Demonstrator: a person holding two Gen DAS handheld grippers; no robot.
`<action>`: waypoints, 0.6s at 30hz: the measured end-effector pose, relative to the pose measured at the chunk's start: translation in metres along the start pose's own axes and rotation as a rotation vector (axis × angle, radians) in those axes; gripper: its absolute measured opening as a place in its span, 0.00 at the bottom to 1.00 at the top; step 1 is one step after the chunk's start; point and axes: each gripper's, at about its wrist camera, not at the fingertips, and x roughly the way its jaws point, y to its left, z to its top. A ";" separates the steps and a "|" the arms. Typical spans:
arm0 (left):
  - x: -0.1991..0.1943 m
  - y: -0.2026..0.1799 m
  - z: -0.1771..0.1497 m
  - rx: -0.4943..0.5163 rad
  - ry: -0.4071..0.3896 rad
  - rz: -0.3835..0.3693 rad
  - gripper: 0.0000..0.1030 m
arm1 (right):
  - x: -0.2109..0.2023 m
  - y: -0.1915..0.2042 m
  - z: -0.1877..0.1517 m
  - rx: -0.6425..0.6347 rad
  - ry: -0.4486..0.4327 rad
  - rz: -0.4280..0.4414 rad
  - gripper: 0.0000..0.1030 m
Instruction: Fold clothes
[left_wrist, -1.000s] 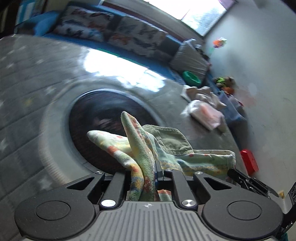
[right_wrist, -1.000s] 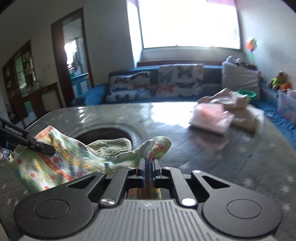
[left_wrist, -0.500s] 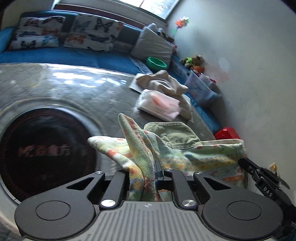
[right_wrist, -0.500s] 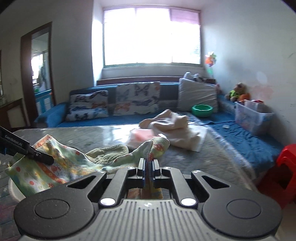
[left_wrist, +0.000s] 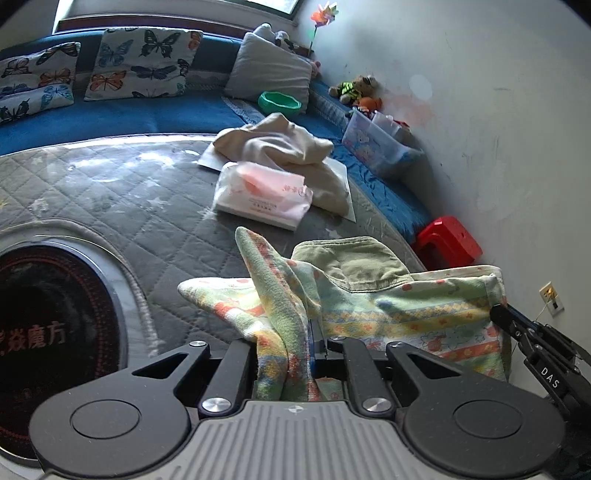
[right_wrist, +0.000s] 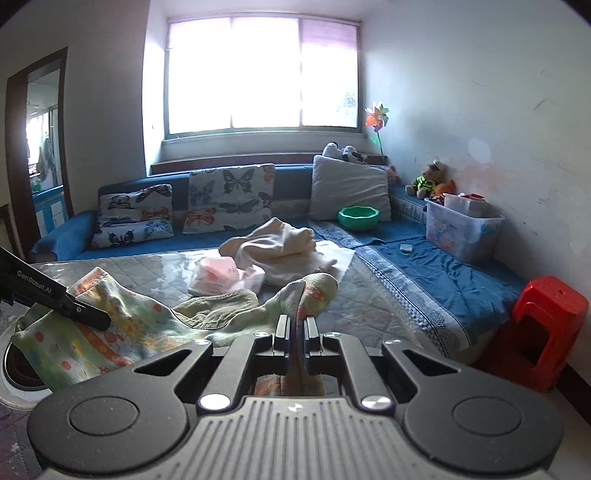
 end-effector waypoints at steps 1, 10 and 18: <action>0.002 -0.002 -0.001 0.007 0.004 0.004 0.11 | 0.000 -0.002 -0.002 0.000 0.003 -0.004 0.06; 0.020 -0.008 -0.011 0.046 0.031 0.038 0.11 | 0.011 -0.013 -0.020 0.033 0.049 -0.028 0.06; 0.040 -0.006 -0.020 0.059 0.070 0.073 0.11 | 0.022 -0.018 -0.038 0.054 0.098 -0.036 0.05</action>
